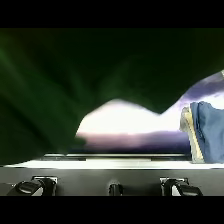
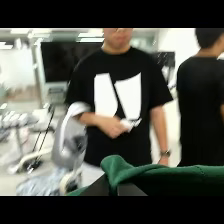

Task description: Fold the shirts.

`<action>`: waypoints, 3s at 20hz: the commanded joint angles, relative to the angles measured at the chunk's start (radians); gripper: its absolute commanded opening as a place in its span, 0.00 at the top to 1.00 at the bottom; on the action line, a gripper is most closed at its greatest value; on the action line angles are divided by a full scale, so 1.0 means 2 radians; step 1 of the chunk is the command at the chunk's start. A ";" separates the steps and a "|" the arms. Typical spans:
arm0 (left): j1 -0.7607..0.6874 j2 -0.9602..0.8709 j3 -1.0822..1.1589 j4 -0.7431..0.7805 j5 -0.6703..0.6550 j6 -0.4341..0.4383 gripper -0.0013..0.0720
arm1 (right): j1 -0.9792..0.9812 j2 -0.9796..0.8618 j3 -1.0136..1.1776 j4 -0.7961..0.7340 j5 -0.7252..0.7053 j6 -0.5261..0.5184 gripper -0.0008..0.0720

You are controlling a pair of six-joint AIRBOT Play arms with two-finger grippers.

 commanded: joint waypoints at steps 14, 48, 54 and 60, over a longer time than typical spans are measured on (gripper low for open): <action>-0.019 -0.371 -0.249 -0.005 0.015 -0.001 0.94 | 0.000 -0.475 -0.064 0.043 0.037 0.085 0.93; 0.148 -0.190 -0.710 -0.298 0.000 0.081 0.94 | -0.099 -0.401 -0.333 0.021 0.246 -0.013 0.22; 0.148 -0.167 -0.709 -0.299 0.000 0.090 0.94 | -0.098 -0.402 -0.415 0.085 0.150 -0.012 0.22; 0.148 -0.166 -0.689 -0.298 -0.005 0.105 0.94 | -0.098 -0.401 -0.443 0.127 0.104 0.022 0.85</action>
